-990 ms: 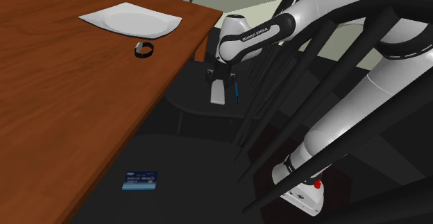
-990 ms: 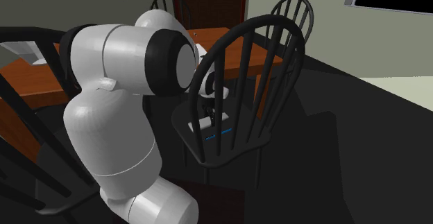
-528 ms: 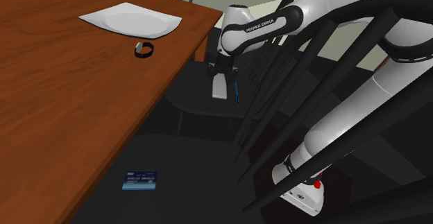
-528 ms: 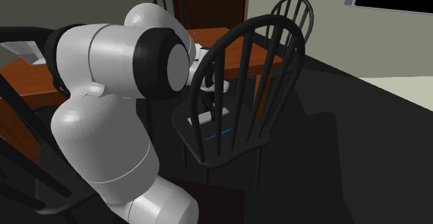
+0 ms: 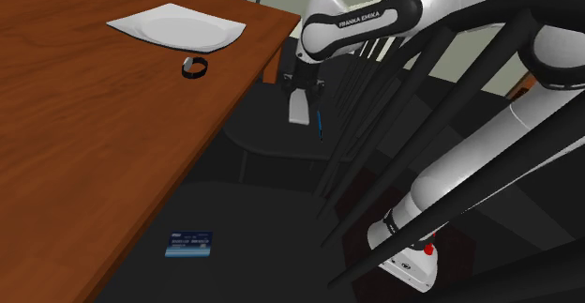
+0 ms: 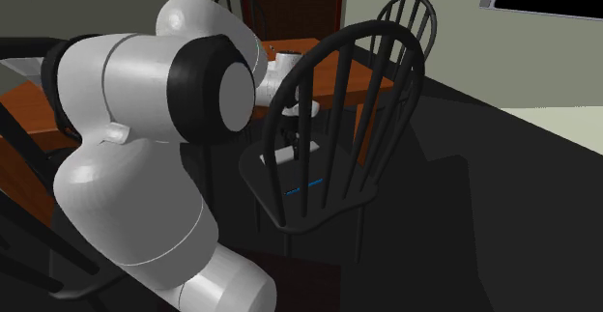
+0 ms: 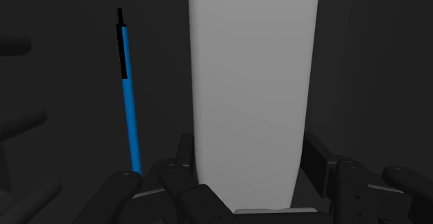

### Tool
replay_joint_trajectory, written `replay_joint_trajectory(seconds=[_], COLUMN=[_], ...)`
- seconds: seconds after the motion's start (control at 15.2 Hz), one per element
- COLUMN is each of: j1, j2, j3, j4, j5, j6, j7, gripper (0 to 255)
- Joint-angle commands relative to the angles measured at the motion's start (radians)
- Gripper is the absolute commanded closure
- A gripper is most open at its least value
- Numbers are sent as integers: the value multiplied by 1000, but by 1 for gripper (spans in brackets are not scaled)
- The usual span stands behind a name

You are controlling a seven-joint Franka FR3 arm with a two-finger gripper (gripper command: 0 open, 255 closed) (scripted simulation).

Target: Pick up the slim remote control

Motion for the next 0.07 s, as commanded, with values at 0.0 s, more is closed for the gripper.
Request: replay_joint_trajectory(seconds=[0.0], j1=[0], j2=[-5], j3=[-1], j4=[4], j5=[1], j6=[-9], j7=[-1], gripper=[255])
